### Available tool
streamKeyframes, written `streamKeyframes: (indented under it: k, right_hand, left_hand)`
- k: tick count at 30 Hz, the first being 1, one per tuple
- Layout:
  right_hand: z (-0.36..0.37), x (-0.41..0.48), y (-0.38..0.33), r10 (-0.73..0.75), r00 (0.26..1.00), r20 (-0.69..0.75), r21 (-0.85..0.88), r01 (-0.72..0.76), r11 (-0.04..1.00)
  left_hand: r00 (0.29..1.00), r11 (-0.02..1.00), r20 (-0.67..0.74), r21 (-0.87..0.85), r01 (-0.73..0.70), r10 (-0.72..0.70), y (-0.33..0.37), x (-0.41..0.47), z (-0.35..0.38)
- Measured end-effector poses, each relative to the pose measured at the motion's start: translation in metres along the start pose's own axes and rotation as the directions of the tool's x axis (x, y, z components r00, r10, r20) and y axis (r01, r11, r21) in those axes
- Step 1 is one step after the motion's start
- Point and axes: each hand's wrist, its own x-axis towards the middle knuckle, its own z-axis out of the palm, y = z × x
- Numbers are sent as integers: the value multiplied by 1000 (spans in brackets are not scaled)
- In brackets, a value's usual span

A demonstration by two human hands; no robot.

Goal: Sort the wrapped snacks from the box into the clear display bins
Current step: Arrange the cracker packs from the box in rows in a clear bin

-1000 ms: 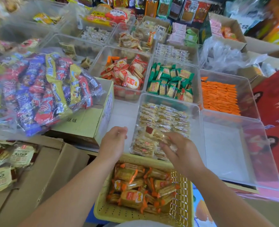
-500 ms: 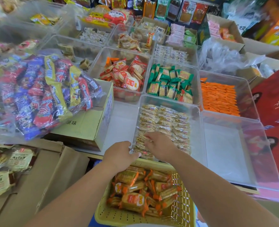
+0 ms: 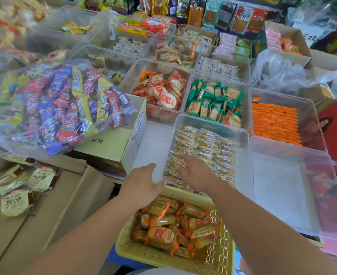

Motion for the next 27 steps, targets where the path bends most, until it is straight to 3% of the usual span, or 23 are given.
streamKeyframes:
  k: [4,8,13,18,21,27]
  right_hand:
    - [-2,-10,-19,-75,985,-156,-34,71,997]
    - [17,-23,-69,-314,917,-245,57,337,940]
    - [73,-57,-146,-596,796,-107,54,603,796]
    - [127,-68,-210,-732,681,16,-85,731,677]
    - [149,-61,-241,-708,702,84,-178,709,682]
    - [166,-50,-266,-563,806,183,-489,572,659]
  left_hand:
    - [982,991,-190,-131,-37,11,-20,-57,-18]
    - [903,987,-414,-151,59,-117,-52,-125,-27]
    - [778,934,-530,-287,211,-338,-105,-197,-38]
    - [656,862,-567,-407,302,-498,-167,-237,-55]
    - [693,810,-449,-462,361,-564,-203,-243,-71]
    - [793,837,-302,-342,428,-529,-276,-206,-124]
